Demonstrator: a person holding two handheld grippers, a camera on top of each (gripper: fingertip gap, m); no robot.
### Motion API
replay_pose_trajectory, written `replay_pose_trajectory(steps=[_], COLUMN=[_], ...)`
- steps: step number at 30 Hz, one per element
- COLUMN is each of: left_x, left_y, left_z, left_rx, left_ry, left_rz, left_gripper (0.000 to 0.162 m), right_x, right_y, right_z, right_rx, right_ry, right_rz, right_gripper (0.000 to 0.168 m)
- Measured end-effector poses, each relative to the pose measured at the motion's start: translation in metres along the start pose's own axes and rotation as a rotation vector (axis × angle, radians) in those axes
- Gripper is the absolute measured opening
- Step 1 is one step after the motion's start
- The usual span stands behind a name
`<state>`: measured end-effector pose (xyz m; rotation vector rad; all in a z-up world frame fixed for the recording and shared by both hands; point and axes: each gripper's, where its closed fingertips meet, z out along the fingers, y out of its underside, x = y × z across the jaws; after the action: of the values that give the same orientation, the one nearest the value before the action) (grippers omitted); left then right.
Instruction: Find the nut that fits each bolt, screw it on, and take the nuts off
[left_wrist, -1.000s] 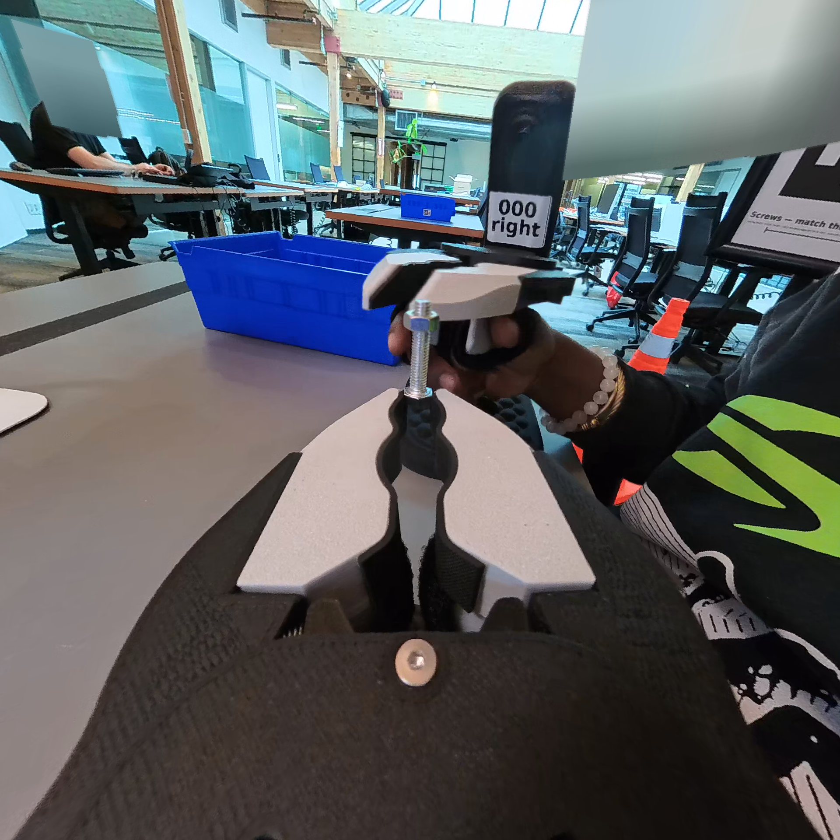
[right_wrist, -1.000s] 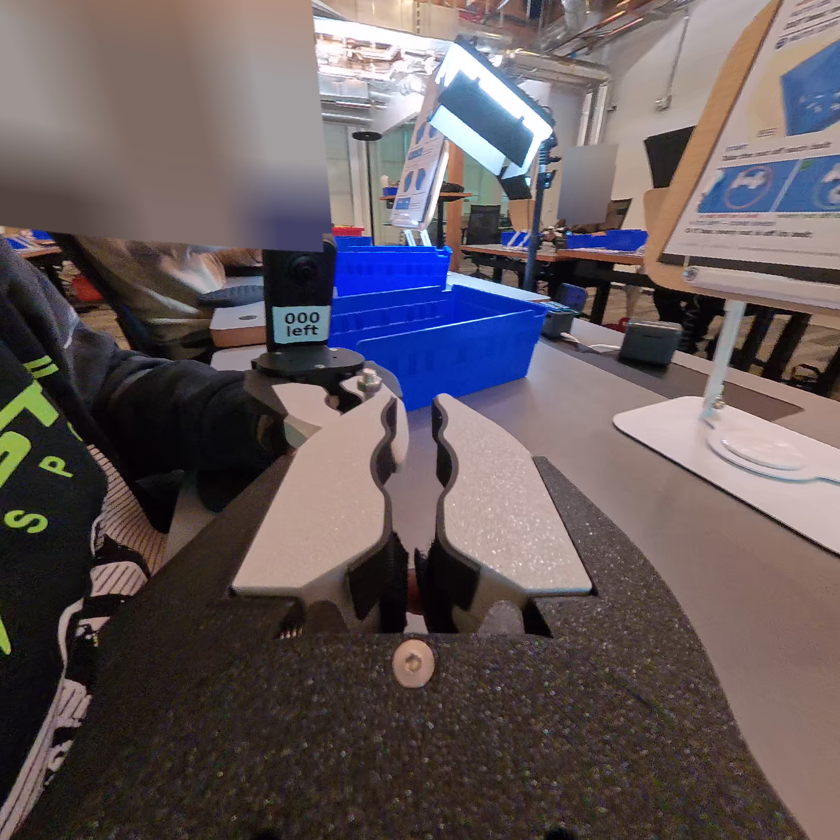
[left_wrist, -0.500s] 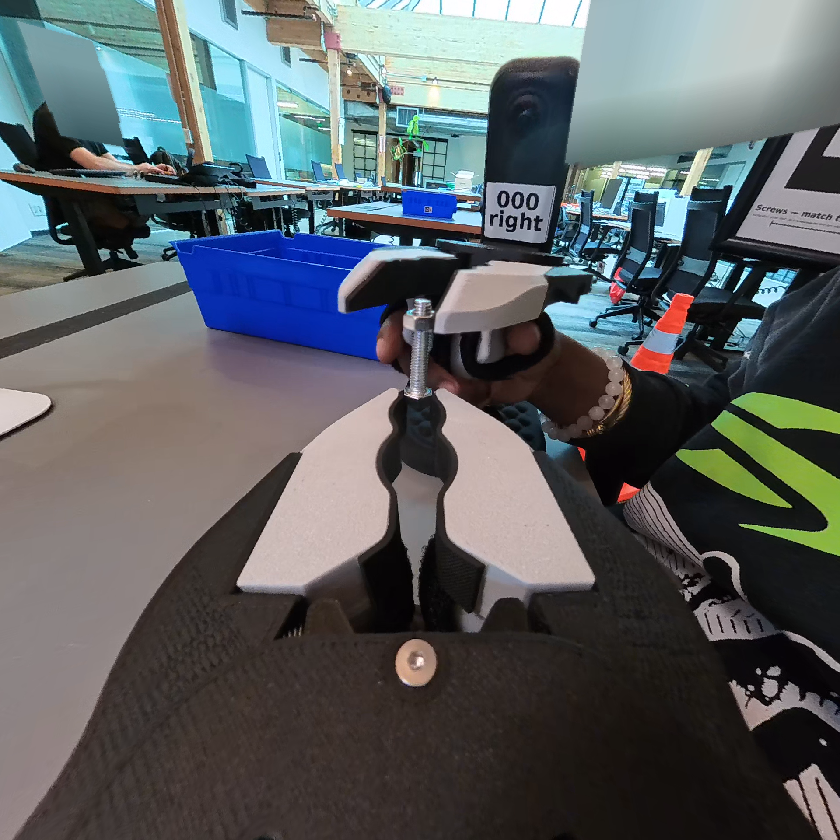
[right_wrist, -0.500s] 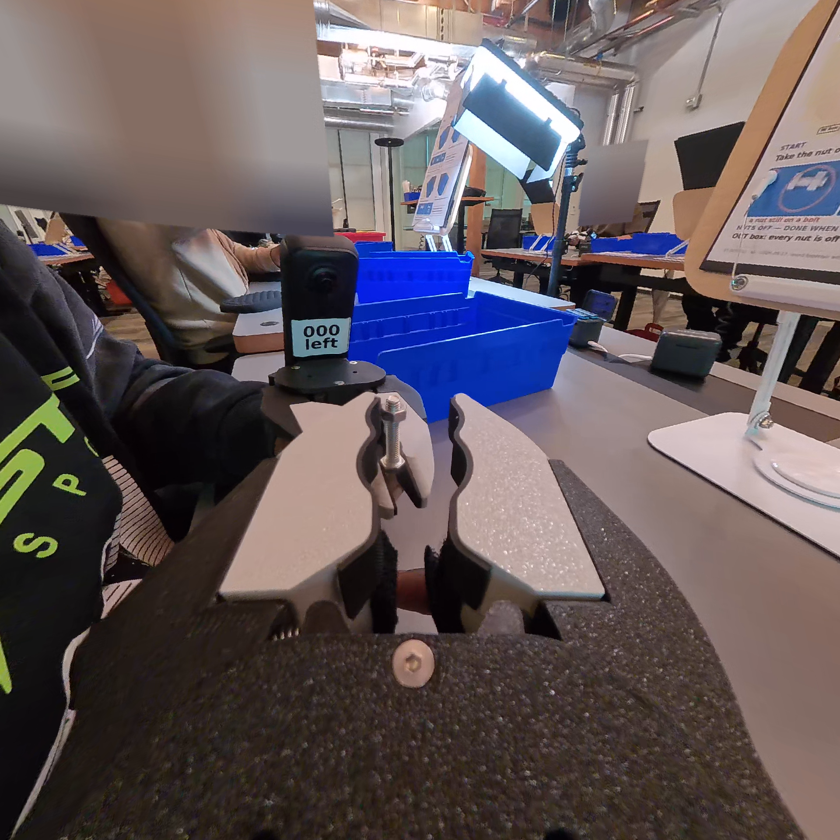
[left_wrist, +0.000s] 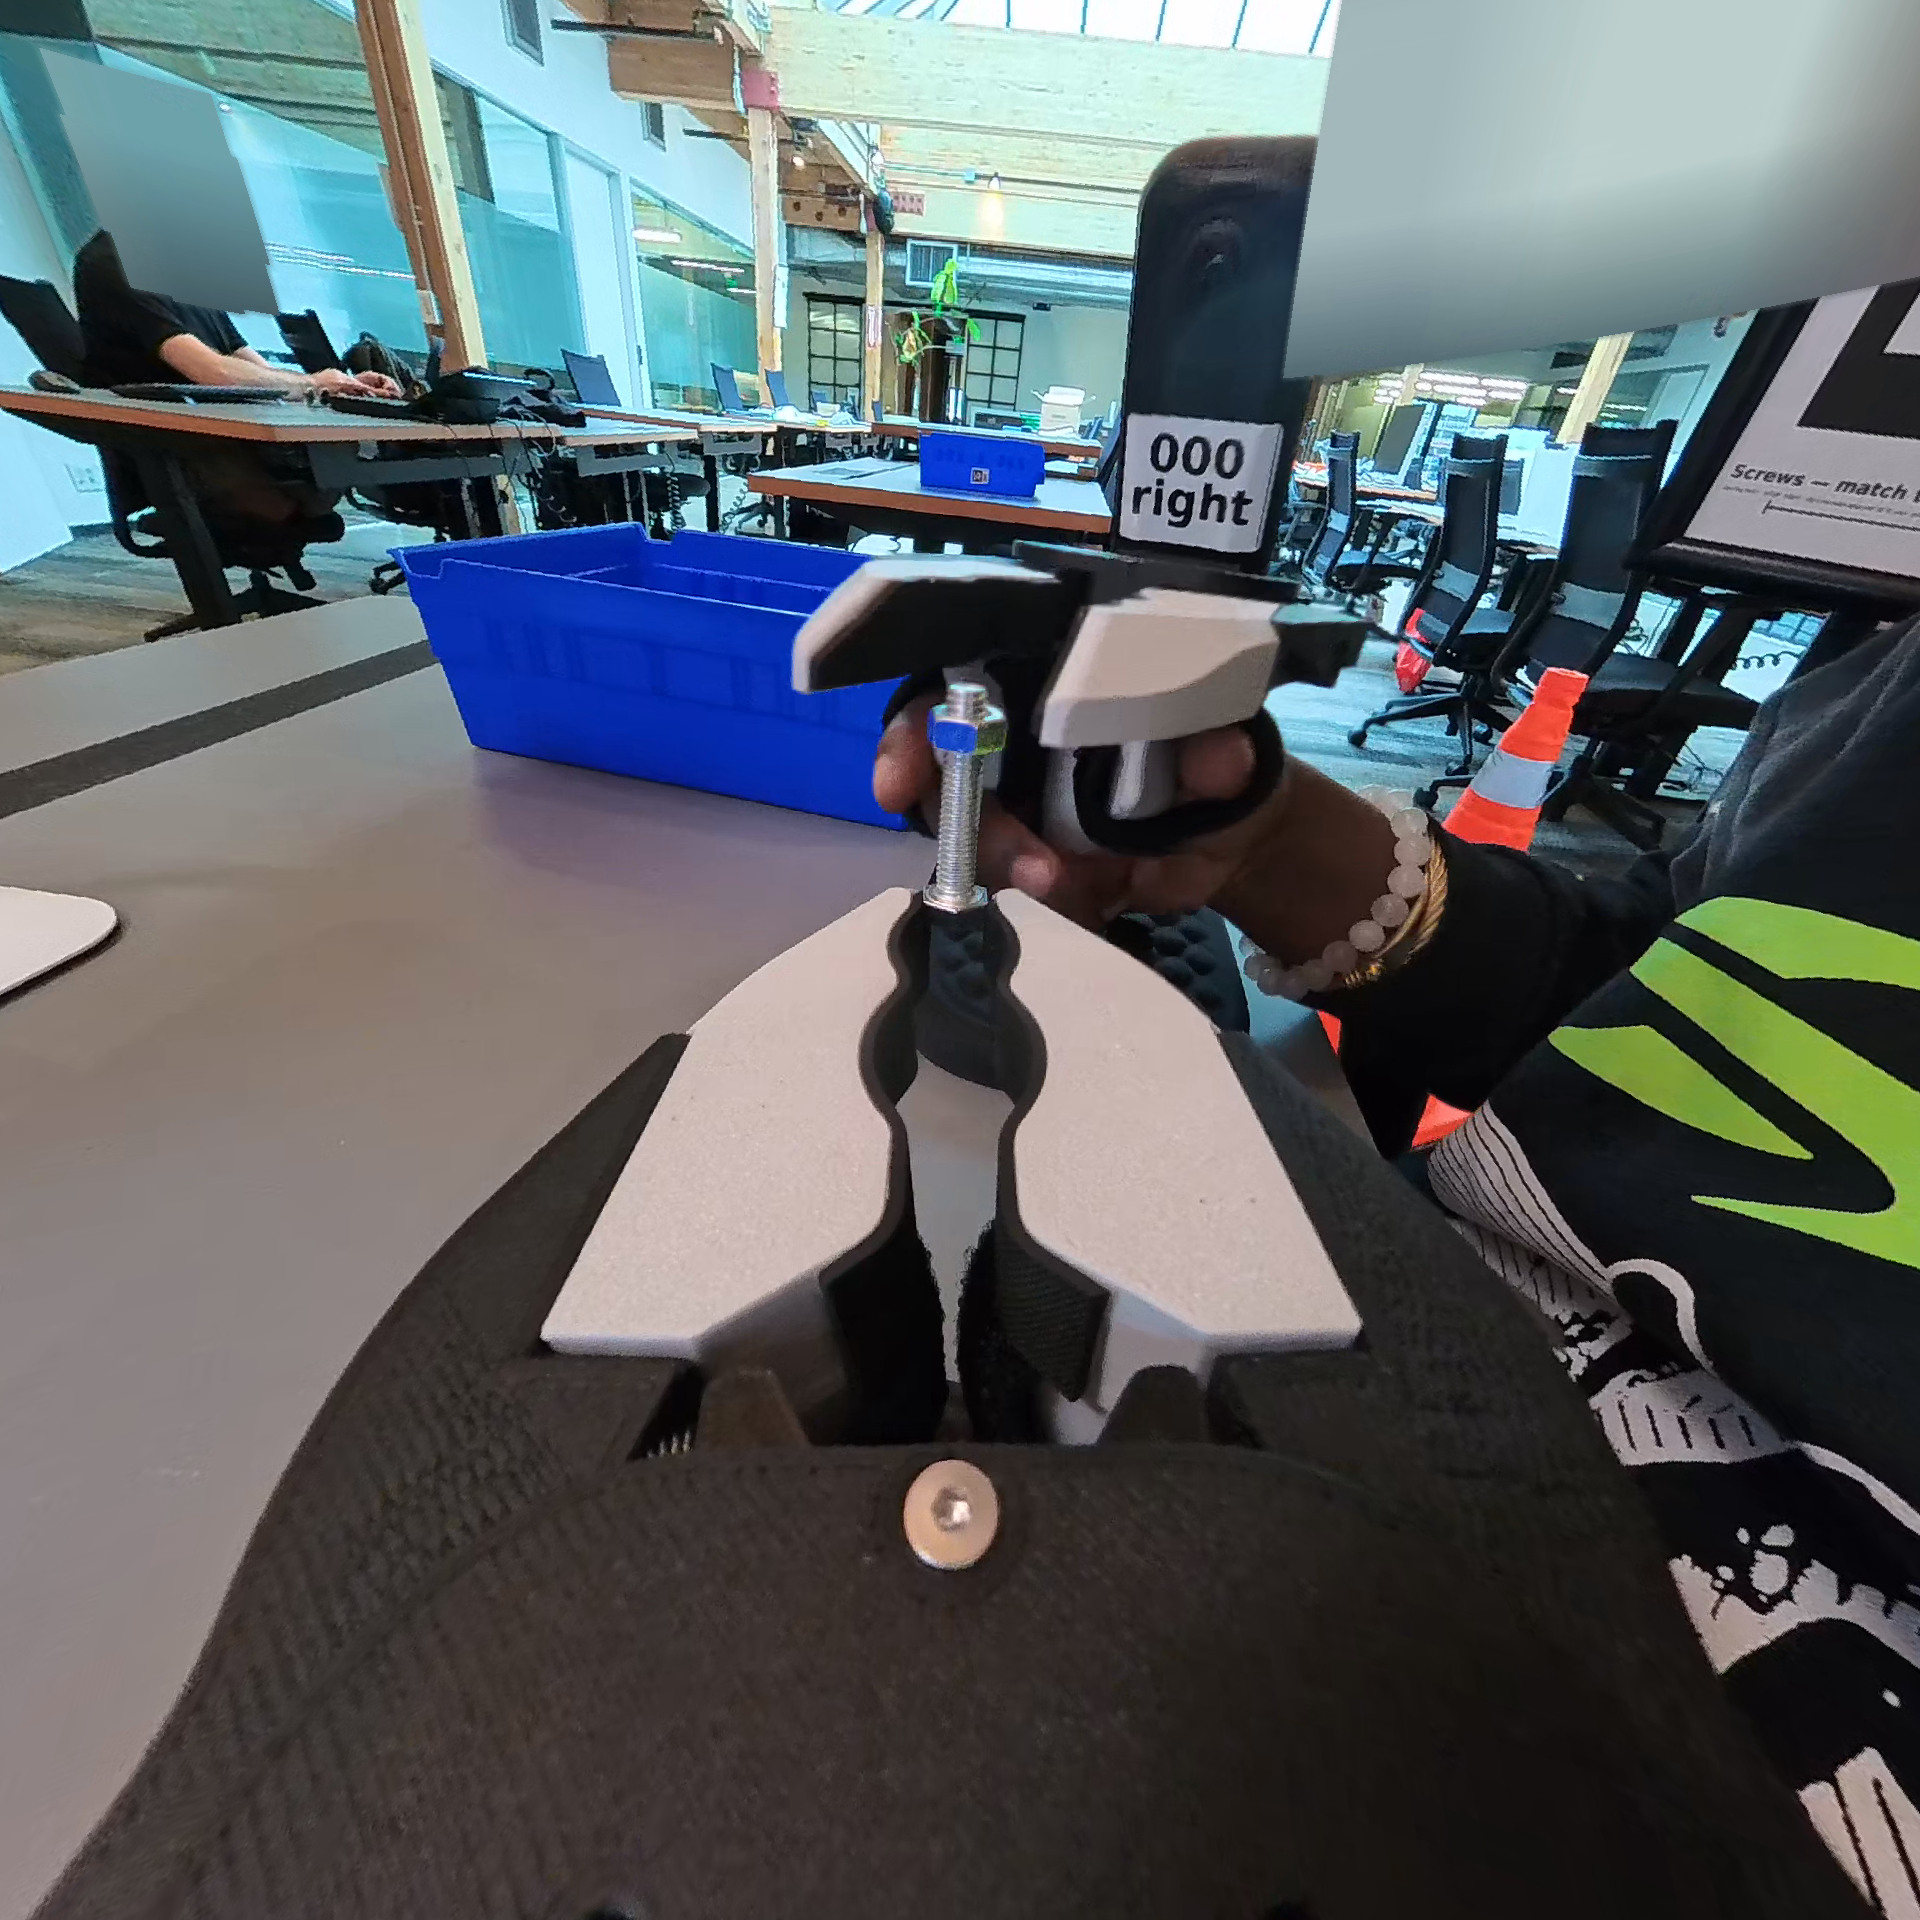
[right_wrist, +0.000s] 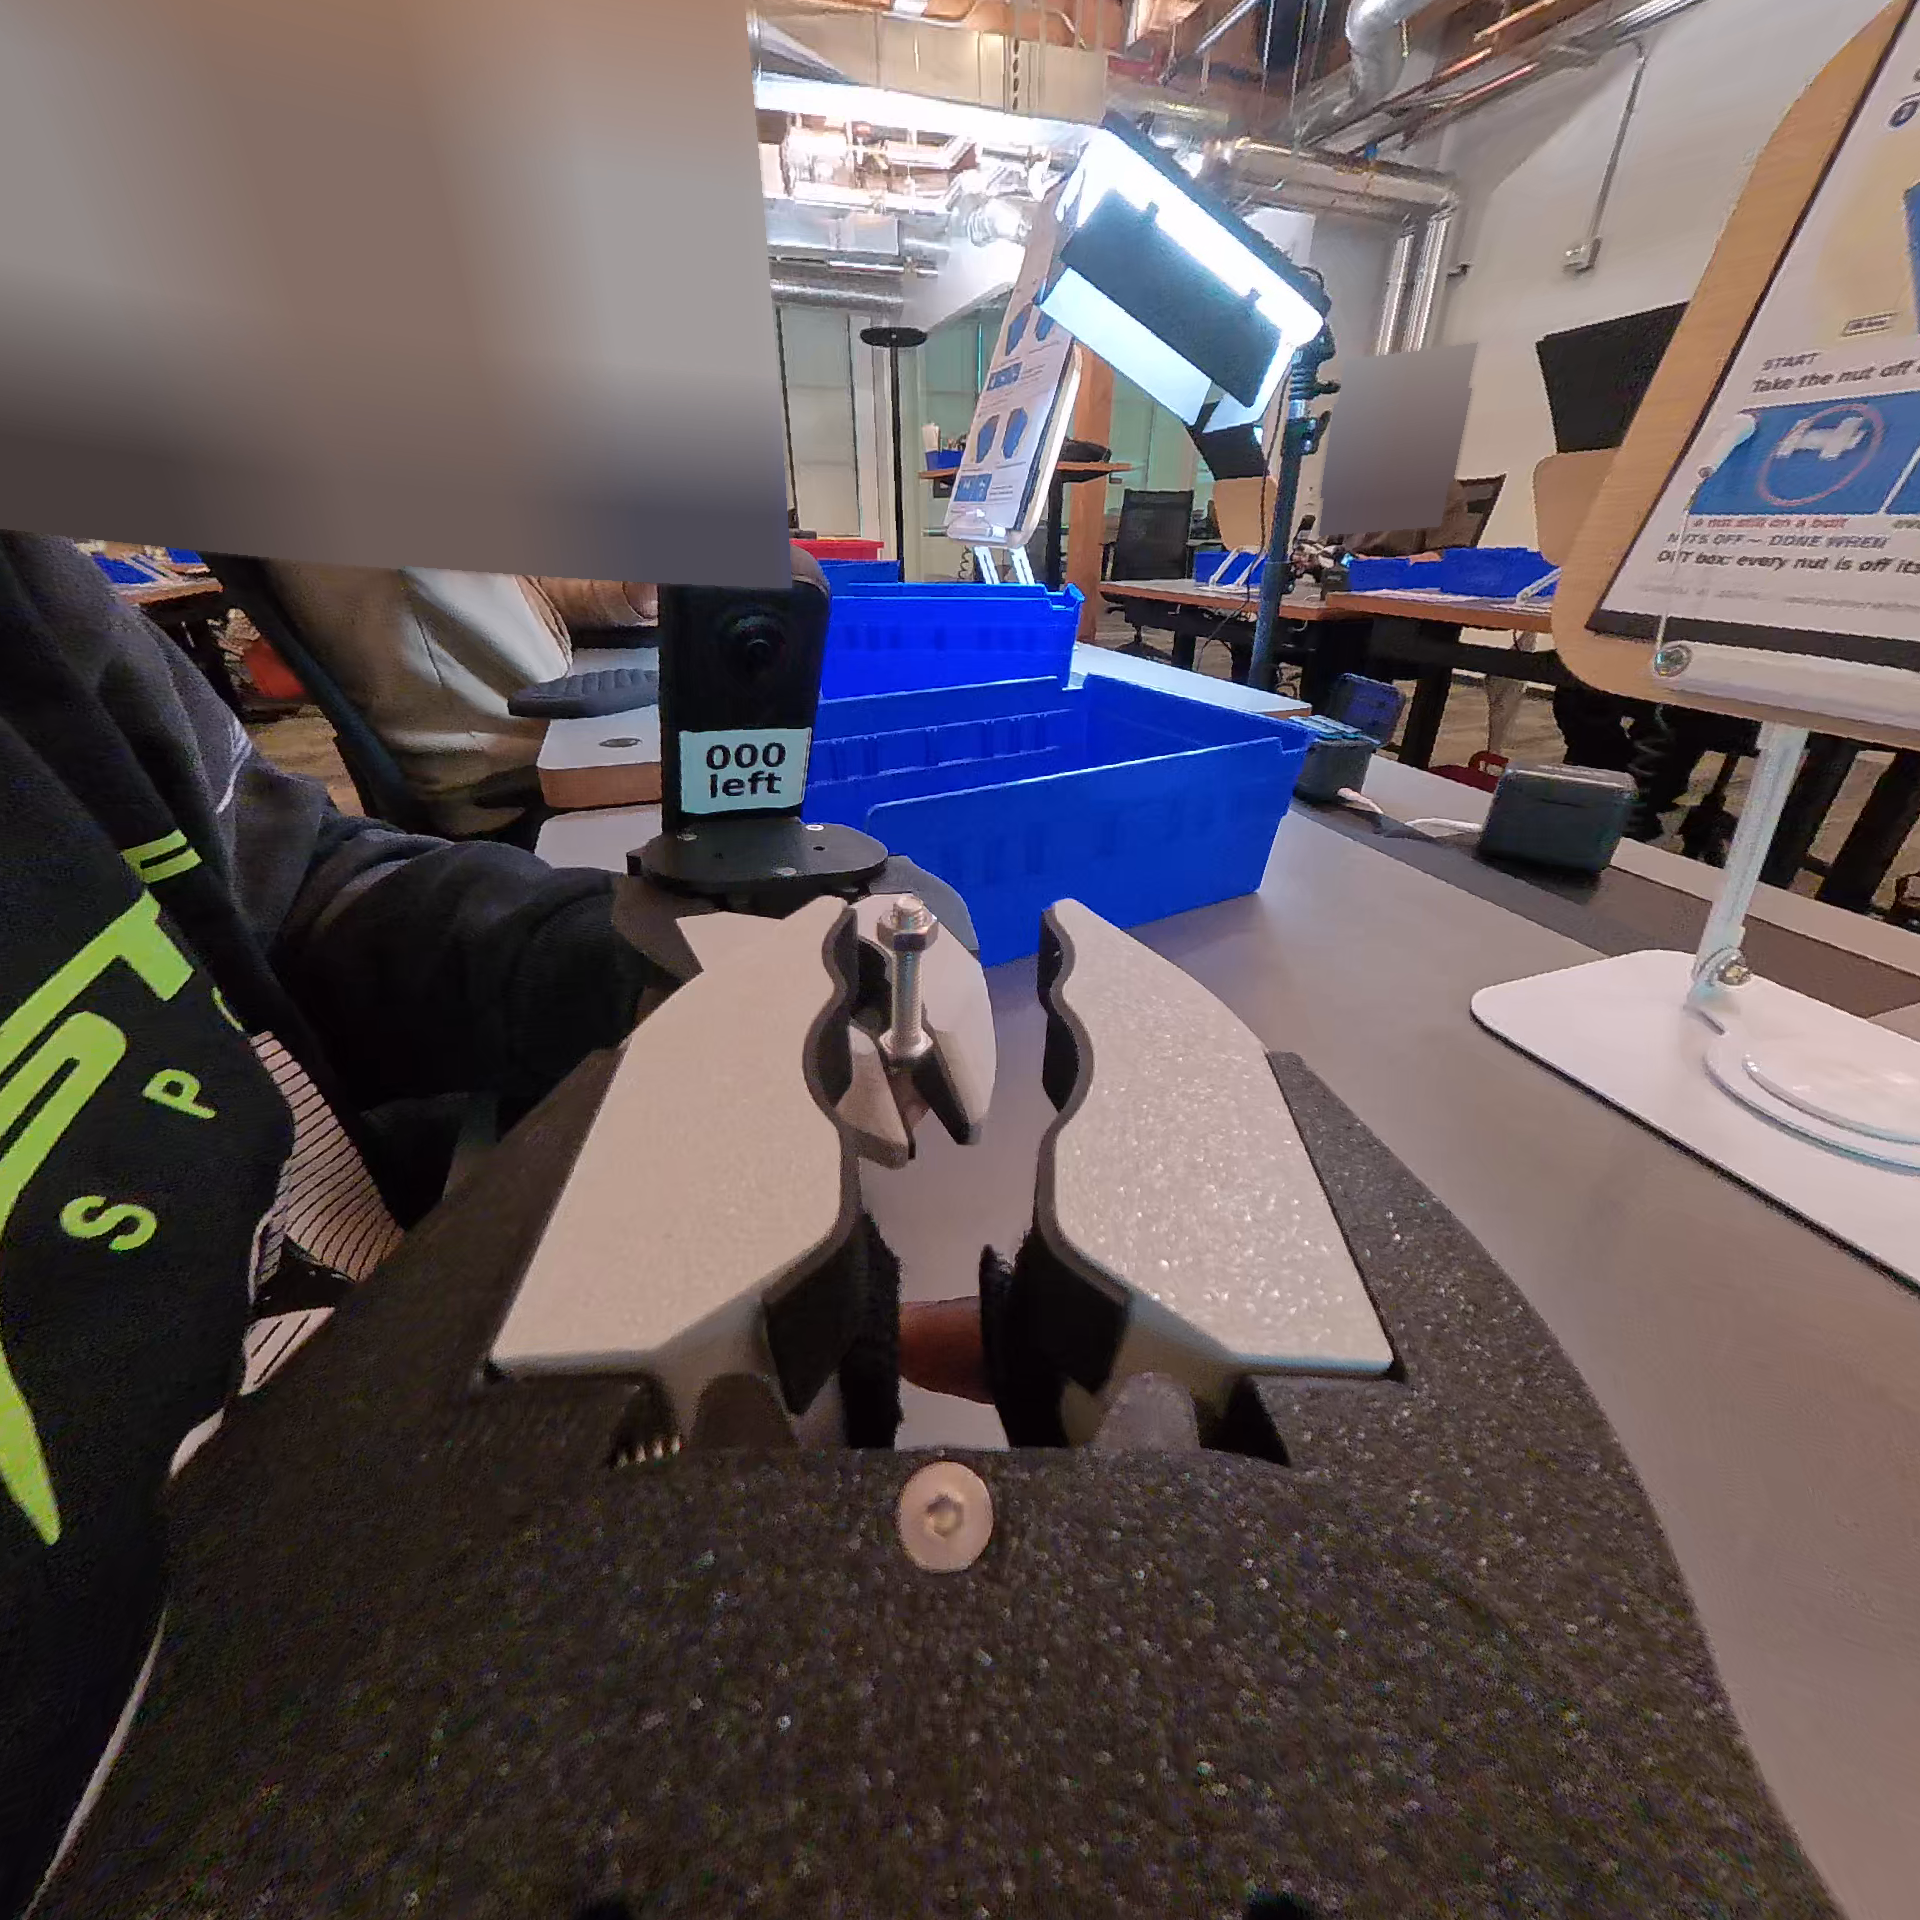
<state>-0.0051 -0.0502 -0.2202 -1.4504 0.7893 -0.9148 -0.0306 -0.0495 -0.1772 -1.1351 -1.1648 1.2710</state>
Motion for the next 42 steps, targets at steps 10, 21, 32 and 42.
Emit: replay_pose_trajectory(steps=[10,21,32,42], left_x=[0.0,0.0,-0.001,0.0], left_y=[-0.001,0.001,0.0,0.0], left_z=[-0.001,0.0,-0.001,0.0], left_rx=[0.007,-0.004,0.002,-0.001], left_ry=[0.001,-0.001,0.0,0.0], left_rz=[-0.004,0.004,-0.001,0.004], left_gripper=[0.01,0.01,0.01,0.01], right_x=[0.006,0.002,0.005,0.0], right_y=[0.001,0.001,0.0,0.0], right_z=[-0.007,-0.002,-0.006,-0.002], right_rx=[-0.009,0.0,0.001,-0.003], right_ry=[0.026,0.005,0.02,-0.005], right_rz=[-0.004,0.004,-0.002,-0.006], right_gripper=[0.027,0.032,0.026,0.032])
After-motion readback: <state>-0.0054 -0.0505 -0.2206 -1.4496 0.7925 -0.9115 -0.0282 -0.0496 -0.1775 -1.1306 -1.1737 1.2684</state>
